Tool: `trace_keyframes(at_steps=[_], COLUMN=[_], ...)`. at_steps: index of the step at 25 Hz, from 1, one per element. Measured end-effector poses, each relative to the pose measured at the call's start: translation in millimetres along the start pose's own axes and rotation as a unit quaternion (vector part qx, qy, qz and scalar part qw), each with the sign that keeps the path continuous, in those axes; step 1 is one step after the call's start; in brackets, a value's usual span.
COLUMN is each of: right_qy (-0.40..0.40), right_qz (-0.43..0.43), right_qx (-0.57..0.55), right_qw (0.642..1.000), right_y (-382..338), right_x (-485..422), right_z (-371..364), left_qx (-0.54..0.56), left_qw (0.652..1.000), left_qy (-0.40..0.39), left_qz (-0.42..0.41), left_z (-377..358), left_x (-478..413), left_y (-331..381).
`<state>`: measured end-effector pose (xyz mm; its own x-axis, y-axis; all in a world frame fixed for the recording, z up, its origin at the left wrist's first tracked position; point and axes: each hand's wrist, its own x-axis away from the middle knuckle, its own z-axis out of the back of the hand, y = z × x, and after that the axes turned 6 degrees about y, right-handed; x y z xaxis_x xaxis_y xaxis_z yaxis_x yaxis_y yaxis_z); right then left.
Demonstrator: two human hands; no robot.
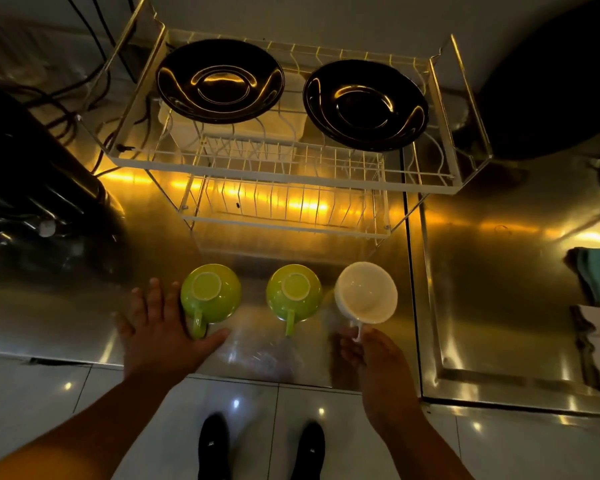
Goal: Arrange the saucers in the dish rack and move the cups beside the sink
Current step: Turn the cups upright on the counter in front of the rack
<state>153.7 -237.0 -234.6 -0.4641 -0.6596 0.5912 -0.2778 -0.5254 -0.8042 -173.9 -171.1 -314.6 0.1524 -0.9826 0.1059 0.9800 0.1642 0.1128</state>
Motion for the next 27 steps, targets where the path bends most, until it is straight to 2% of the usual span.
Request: trace_keyframes(at_steps=[5, 14, 18, 21, 22, 24, 25, 26, 27], right_qy=[0.035, 0.027, 0.013, 0.047, 0.077, 0.113, 0.074, -0.002, -0.085], right_qz=[0.012, 0.009, 0.004, 0.016, 0.052, 0.193, 0.274, 0.337, 0.381], right_qx=[-0.052, 0.004, 0.107, 0.174, 0.201, 0.277, 0.332, 0.401, 0.485], right_qw=[0.998, 1.0, 0.994, 0.984, 0.975, 0.934, 0.899, 0.852, 0.783], right_y=[19.4, 19.7, 10.0, -1.8, -4.8, -12.3, -16.5, -20.0, -22.3], right_x=[-10.0, -21.2, -20.6, -18.2, -13.0, 6.0, 17.0, 24.8, 28.7], right_z=[-10.0, -5.6, -0.3, 8.0, 12.3, 13.9, 8.3, -1.4, -14.4], left_qx=[0.012, 0.012, 0.009, 0.013, 0.015, 0.018, 0.02, 0.021, 0.021], left_qw=[1.0, 1.0, 1.0, 1.0, 1.0, 1.0, 1.0, 1.0, 1.0], left_qy=[0.008, 0.001, -0.003, -0.004, -0.004, -0.004, -0.002, -0.001, -0.002], left_qz=[-0.003, -0.016, -0.018, -0.017, -0.017, -0.017, -0.017, -0.016, -0.016], left_z=[-0.8, 5.0, 6.2, 9.5, 10.6, 12.3, 12.7, 13.0, 13.2], left_x=[0.9, 2.3, 1.6, 2.4, 2.8, 3.2, 3.1, 3.0, 3.1], left_y=[-0.9, 1.0, 1.4, 3.2, 3.8, 4.3, 4.1, 3.9, 3.7])
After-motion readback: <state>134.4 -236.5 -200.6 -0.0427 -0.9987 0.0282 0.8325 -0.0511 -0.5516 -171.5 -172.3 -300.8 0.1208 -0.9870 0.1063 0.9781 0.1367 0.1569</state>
